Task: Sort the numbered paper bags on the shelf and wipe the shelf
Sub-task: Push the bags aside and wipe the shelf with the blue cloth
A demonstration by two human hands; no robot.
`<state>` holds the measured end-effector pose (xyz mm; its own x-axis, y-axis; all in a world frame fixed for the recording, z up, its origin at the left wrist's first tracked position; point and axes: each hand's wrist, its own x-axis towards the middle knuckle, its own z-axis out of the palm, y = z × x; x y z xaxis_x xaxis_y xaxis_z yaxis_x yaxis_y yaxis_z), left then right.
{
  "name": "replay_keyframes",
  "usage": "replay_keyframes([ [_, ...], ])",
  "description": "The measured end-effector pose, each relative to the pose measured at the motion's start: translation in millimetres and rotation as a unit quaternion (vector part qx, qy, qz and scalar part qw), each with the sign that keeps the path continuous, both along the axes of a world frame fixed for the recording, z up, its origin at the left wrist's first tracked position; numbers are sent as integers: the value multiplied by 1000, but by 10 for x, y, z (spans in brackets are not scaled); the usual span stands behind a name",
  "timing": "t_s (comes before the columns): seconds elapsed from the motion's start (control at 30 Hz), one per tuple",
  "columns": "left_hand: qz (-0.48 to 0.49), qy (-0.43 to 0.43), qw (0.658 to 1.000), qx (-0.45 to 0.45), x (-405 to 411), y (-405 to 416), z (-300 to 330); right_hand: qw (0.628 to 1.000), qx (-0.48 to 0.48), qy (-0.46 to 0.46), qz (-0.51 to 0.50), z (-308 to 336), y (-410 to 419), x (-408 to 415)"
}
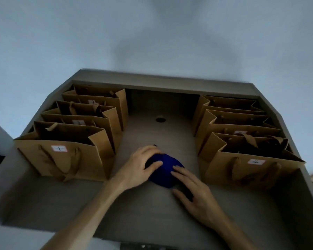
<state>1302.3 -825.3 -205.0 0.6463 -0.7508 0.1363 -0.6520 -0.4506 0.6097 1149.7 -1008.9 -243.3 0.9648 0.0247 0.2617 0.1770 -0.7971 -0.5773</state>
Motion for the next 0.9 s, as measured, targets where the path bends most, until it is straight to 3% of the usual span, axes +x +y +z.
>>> replay_keyframes([
  [0.1,-39,-75,989,122,-123,-67,-155,998,41,-39,-37,44,-109,-241],
  [0.2,-34,-118,979,160,-119,-131,-239,992,95,-28,-85,94,-93,-273],
  [0.47,57,-133,972,183,523,-1009,-225,987,117,-13,-107,32,-54,-189],
  [0.6,50,-130,969,205,629,-1231,-168,987,115,-26,-106,21,-40,-183],
  [0.9,46,-157,976,147,-203,-131,-325,988,121,-13,-89,50,-47,-214],
])
